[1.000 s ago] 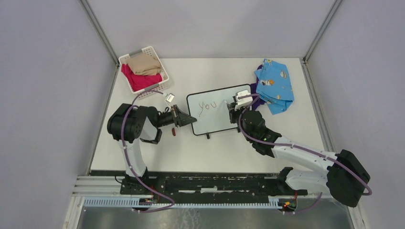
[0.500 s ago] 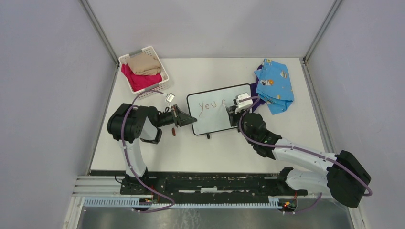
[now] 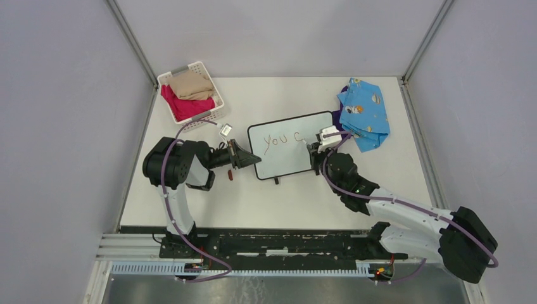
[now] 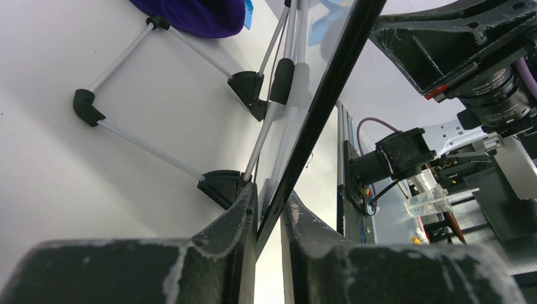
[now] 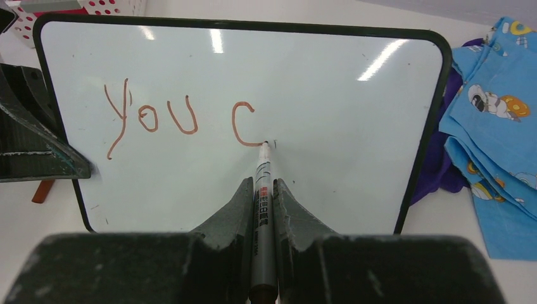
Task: Write a sentence on the whiteboard
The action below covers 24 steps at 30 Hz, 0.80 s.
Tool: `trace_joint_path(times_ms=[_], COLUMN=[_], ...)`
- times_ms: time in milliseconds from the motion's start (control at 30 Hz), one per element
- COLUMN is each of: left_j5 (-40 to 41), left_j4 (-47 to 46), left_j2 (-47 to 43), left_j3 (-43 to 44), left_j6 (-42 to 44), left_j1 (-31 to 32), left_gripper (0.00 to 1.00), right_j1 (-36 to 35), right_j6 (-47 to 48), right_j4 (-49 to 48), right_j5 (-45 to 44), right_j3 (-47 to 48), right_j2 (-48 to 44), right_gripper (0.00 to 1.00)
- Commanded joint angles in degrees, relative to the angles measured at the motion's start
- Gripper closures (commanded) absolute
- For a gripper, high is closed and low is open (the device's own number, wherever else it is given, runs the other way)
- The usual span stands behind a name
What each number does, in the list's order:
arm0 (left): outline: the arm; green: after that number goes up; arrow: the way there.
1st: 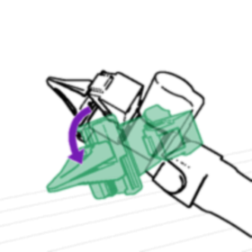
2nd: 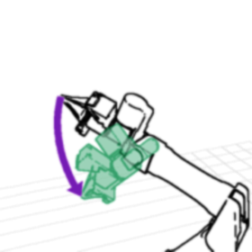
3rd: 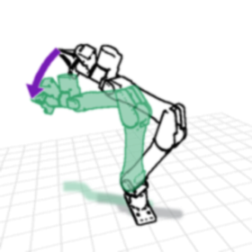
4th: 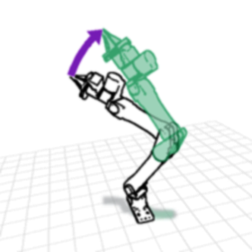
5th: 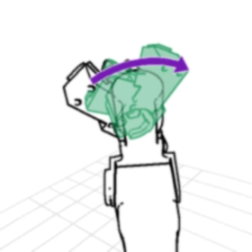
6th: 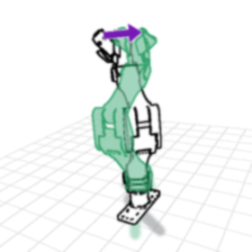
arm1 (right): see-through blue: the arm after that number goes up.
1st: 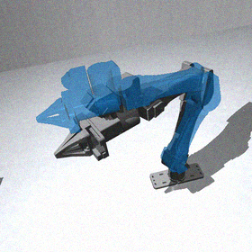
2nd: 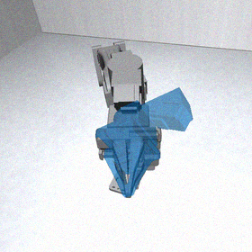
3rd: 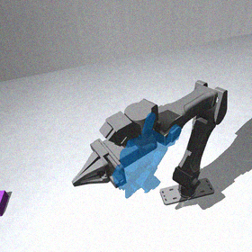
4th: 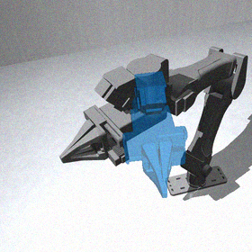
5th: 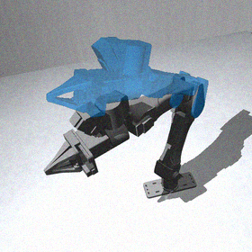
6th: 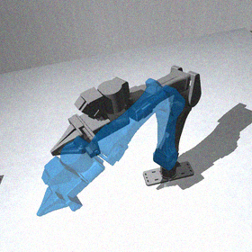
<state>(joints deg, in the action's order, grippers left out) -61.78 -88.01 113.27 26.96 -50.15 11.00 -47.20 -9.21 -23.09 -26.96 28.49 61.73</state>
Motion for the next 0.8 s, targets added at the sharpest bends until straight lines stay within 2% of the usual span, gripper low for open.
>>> trace_joint_path(times_ms=[0,233,767], left_j5=[-2.1,-2.2,-2.3], left_j4=[-11.5,-11.5,-9.3], left_j2=[1.8,1.8,1.3], left_j3=[-0.3,-0.3,-0.2], left_j6=[-0.1,-0.1,0.9], left_j1=[0.1,0.1,0.1], left_gripper=[0.98,0.98,0.98], right_j1=[0.9,3.0,3.2], right_j6=[-0.1,-0.5,-0.4], right_j4=[-2.5,-4.1,-4.8], right_j5=[-2.0,-0.2,2.2], right_j3=[-0.4,0.3,3.5], right_j2=[-3.7,-4.0,0.0], right_gripper=[1.00,1.00,1.00])
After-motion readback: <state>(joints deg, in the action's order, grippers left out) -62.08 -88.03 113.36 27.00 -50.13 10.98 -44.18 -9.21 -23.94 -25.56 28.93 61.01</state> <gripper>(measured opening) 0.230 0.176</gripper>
